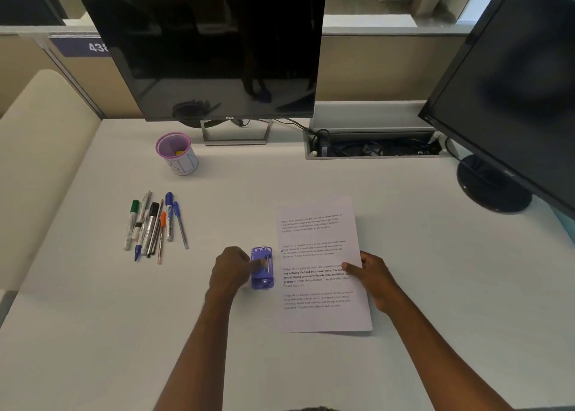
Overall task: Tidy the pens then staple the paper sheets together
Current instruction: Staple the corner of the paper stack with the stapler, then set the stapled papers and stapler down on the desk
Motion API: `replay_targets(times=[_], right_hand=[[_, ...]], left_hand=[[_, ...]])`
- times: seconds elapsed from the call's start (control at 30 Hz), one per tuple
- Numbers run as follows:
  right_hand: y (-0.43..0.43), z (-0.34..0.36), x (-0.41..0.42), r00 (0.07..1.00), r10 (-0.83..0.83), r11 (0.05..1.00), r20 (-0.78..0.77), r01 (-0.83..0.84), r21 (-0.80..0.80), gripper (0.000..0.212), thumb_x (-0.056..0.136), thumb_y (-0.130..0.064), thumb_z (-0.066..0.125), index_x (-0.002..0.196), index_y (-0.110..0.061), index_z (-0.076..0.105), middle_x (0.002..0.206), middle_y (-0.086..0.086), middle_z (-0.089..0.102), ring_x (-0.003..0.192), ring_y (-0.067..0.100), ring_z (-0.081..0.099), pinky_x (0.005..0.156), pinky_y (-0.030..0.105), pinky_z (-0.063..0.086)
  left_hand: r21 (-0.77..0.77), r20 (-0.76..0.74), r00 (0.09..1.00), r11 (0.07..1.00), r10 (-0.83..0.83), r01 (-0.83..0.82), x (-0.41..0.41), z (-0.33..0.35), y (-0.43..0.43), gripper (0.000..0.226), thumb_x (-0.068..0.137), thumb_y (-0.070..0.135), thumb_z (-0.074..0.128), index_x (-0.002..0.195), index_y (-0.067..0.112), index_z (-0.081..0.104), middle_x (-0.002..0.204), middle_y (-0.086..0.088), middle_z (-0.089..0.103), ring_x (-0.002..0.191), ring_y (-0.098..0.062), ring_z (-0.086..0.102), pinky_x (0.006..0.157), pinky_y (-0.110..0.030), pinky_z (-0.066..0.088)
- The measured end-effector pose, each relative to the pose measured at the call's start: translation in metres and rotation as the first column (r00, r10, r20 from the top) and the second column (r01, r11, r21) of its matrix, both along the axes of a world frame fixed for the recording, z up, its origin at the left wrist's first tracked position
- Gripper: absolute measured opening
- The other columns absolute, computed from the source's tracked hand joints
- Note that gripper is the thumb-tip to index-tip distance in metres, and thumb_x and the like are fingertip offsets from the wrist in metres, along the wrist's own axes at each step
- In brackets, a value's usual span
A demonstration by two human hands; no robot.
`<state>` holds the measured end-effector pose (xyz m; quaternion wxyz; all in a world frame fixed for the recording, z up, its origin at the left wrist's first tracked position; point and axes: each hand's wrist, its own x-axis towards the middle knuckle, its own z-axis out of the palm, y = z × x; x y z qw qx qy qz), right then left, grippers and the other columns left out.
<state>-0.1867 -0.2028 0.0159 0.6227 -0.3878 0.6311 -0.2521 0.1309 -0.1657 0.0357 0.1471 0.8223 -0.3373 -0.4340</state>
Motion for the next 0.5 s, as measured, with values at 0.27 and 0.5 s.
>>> replay_targets(times=[0.27,0.5], right_hand=[[0.007,0.014,-0.023,1.0,-0.024,0.999,0.013,0.025,-0.04,0.028,0.093,-0.01,0.074,0.12,-0.018,0.071,0.112,0.003,0.078,0.096,0.022,0.077,0.076,0.032,0.062],[0.008,0.028,-0.042,0.998,-0.025,0.996,0.061,0.03,-0.078,0.03,0.093,-0.013,0.074,0.123,-0.018,0.07,0.113,0.002,0.078,0.098,0.023,0.077,0.086,0.042,0.063]], left_hand=[[-0.273,0.194,0.98,0.962,0.038,0.017,-0.026,0.015,0.001,0.033,0.094,0.03,0.076,0.117,0.008,0.069,0.121,-0.012,0.072,0.109,-0.032,0.067,0.091,-0.039,0.051],[-0.56,0.004,0.999,0.827,0.053,-0.041,-0.069,0.04,-0.006,0.026,0.098,0.014,0.071,0.122,0.004,0.068,0.119,-0.008,0.073,0.102,-0.02,0.068,0.088,-0.026,0.055]])
